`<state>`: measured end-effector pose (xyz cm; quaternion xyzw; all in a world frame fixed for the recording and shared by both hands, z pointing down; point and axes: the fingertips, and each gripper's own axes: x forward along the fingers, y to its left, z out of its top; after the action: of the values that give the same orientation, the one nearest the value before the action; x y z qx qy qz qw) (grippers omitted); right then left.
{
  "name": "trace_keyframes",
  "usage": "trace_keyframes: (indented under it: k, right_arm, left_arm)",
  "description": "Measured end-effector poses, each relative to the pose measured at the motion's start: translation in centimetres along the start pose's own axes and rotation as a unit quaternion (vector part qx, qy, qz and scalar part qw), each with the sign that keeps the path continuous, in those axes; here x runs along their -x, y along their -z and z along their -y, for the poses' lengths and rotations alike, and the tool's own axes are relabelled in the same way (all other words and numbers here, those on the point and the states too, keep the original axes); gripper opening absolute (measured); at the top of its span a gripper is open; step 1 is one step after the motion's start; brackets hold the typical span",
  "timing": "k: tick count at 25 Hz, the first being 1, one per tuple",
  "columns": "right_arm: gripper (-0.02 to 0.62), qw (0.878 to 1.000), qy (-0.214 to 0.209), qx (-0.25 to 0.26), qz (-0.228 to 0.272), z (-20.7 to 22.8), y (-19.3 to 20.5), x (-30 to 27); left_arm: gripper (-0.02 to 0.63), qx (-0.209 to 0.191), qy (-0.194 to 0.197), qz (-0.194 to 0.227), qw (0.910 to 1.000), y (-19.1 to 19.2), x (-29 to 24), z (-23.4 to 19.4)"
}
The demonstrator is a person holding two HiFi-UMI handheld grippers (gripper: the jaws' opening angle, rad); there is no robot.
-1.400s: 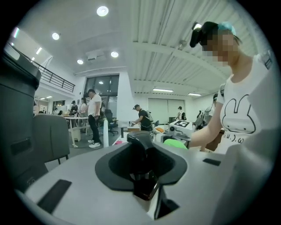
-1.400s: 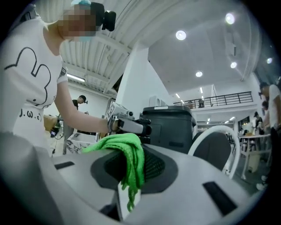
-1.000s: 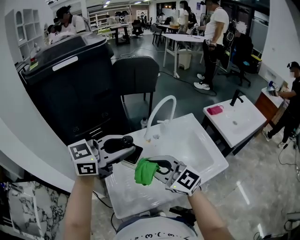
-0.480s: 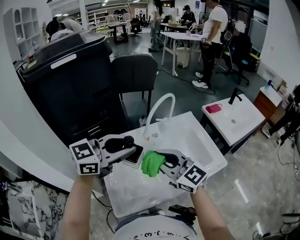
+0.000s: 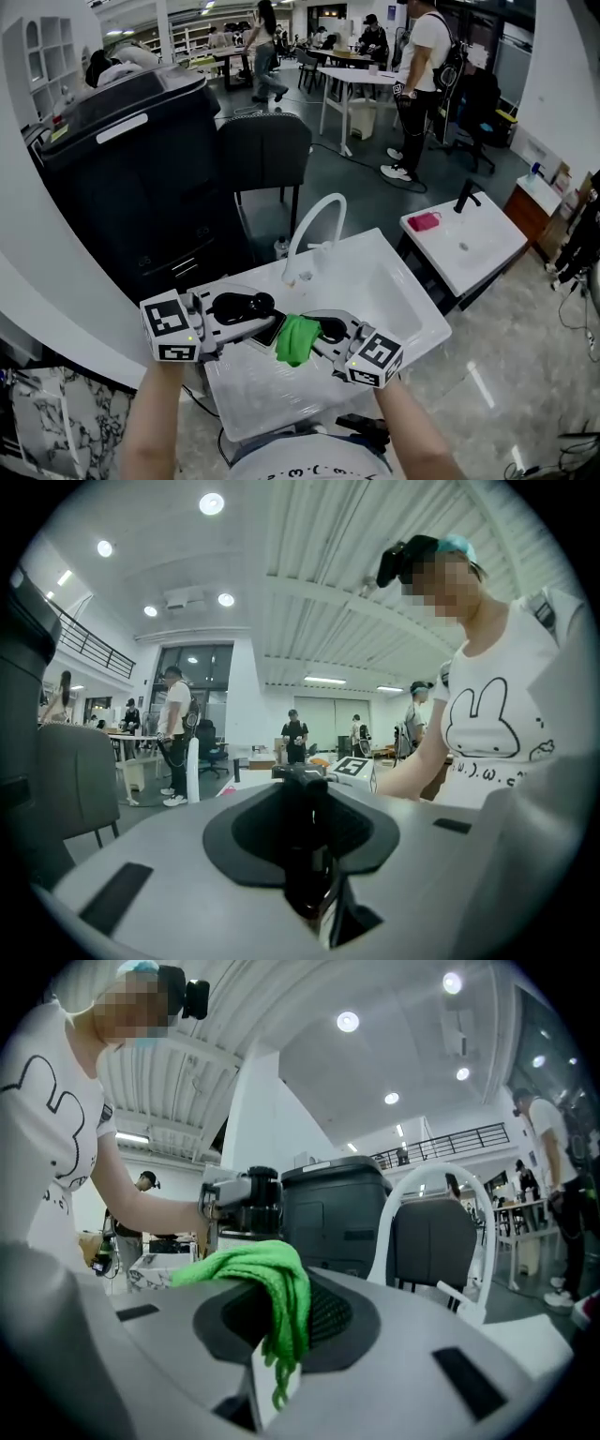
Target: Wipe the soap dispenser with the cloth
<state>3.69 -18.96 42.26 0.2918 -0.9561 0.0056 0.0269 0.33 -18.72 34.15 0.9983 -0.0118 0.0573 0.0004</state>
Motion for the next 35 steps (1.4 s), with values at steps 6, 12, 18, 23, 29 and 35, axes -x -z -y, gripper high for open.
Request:
trace_keyframes:
  k: [6, 12, 18, 23, 29, 35]
  right_arm:
    - [0.063, 0.999, -0.018, -0.005, -0.036, 0.2, 2.5, 0.4]
    - [0.063, 0.995, 0.063, 0.057, -0.055, 4.0, 1.0, 1.7]
    - [0.063, 0.983, 0.079, 0.159, -0.043, 3.2, -2.7, 0.3]
    - [0.063, 0.987, 0.046, 0.152, -0.005, 1.1, -4.7, -0.4]
    - [0.063, 0.990, 0.016, 0.141, -0.015, 0.4, -3.1, -0.4]
    - [0.063, 0.988, -0.009, 0.142, -0.063, -0.3, 1.1, -0.8]
  left_arm:
    - [0.109, -0.012, 0.010, 0.001, 0.9999, -0.3, 0.1, 0.4]
    - [0.109, -0.070, 0.012, -0.036, 0.9968, 0.0, -0.6, 2.7]
    - [0.109, -0.065, 0.014, -0.021, 0.9976, 0.1, -1.1, 4.0]
    - [0.110, -0.050, -0.019, 0.026, 0.9982, -0.9, -0.9, 3.1]
    - [0.110, -0.037, -0.031, 0.059, 0.9971, -1.6, -0.3, 3.2]
    - [0.110, -0.040, -0.017, 0.045, 0.9980, -1.5, -0.7, 3.5]
